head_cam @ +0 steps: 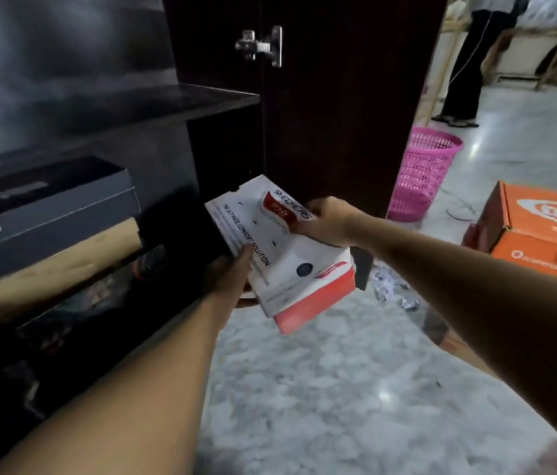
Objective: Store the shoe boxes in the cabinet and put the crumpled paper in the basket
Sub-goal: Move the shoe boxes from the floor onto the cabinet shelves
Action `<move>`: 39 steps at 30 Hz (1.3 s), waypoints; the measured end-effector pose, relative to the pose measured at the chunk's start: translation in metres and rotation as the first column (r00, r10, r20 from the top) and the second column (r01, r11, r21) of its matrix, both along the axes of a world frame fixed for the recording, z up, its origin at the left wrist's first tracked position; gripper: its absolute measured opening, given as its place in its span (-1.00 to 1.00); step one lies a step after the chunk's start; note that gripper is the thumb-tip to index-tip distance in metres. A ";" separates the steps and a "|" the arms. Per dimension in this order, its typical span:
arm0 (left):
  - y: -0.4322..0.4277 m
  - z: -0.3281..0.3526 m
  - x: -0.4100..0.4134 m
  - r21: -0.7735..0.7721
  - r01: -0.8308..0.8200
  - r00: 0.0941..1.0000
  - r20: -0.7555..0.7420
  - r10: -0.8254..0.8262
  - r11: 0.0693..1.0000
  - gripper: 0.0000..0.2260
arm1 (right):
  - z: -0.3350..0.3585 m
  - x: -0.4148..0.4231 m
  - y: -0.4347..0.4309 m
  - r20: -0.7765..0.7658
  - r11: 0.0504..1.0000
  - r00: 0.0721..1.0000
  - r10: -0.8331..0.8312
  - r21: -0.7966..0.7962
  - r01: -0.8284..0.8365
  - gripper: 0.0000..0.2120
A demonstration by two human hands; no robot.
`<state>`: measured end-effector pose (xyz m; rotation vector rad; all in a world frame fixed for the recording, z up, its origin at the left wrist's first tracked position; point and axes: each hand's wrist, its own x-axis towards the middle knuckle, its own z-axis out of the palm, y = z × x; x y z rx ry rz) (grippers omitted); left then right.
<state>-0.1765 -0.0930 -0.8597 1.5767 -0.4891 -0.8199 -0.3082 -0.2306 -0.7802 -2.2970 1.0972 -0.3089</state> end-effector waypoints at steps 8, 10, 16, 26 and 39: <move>-0.011 -0.028 0.055 -0.009 -0.004 1.000 -0.024 0.004 1.000 -0.74 | -0.040 0.073 -0.035 -0.009 0.993 0.994 0.108 0.041 -0.107 -0.56; -0.019 -0.041 0.064 0.019 0.001 1.000 -0.020 0.000 1.000 -0.77 | -0.060 0.085 -0.044 0.042 0.986 0.992 0.119 0.111 -0.123 -0.63; -0.051 -0.087 0.081 0.007 -0.123 0.991 -0.052 0.124 0.992 -0.81 | -0.105 0.119 -0.075 0.085 0.956 0.989 0.123 0.259 -0.141 -0.78; -0.101 -0.137 0.108 -0.037 -0.247 0.960 -0.143 0.240 0.968 -0.66 | -0.161 0.159 -0.118 0.121 0.948 0.986 0.117 0.282 -0.147 -0.65; -0.152 -0.147 0.133 -0.046 -0.456 0.888 0.047 0.458 0.889 -0.64 | -0.212 0.143 -0.125 -0.003 0.831 0.986 0.165 -0.538 -0.141 -0.50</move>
